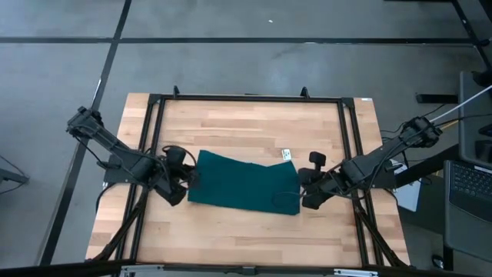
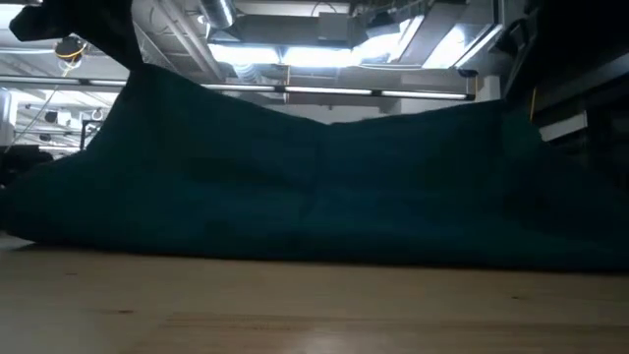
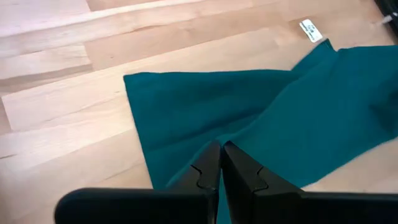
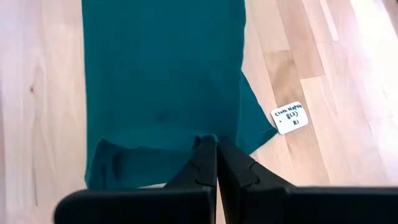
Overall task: Fold microfiber towels
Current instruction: Fold the green napkin
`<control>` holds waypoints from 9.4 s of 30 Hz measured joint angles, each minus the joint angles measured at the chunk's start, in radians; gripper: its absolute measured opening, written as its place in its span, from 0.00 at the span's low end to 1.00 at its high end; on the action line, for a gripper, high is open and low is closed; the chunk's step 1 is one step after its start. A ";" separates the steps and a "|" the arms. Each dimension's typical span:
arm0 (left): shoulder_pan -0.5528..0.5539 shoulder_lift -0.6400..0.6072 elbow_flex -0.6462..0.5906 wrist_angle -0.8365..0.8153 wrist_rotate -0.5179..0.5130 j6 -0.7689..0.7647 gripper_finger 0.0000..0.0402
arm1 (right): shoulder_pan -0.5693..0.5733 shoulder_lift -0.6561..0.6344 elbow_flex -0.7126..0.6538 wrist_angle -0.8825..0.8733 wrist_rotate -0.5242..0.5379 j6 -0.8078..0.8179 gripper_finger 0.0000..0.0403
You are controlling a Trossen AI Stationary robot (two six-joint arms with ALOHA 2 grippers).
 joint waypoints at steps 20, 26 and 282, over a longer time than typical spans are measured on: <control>0.051 0.061 0.000 -0.013 -0.093 -0.030 0.18 | -0.007 -0.010 0.000 -0.123 0.154 0.078 0.20; 0.046 0.058 0.000 -0.012 -0.081 0.004 0.27 | -0.003 -0.010 0.000 -0.138 0.144 0.123 0.29; 0.287 -0.086 -0.317 0.510 0.144 0.492 0.00 | -0.908 -0.159 -0.655 0.615 -0.730 0.014 0.02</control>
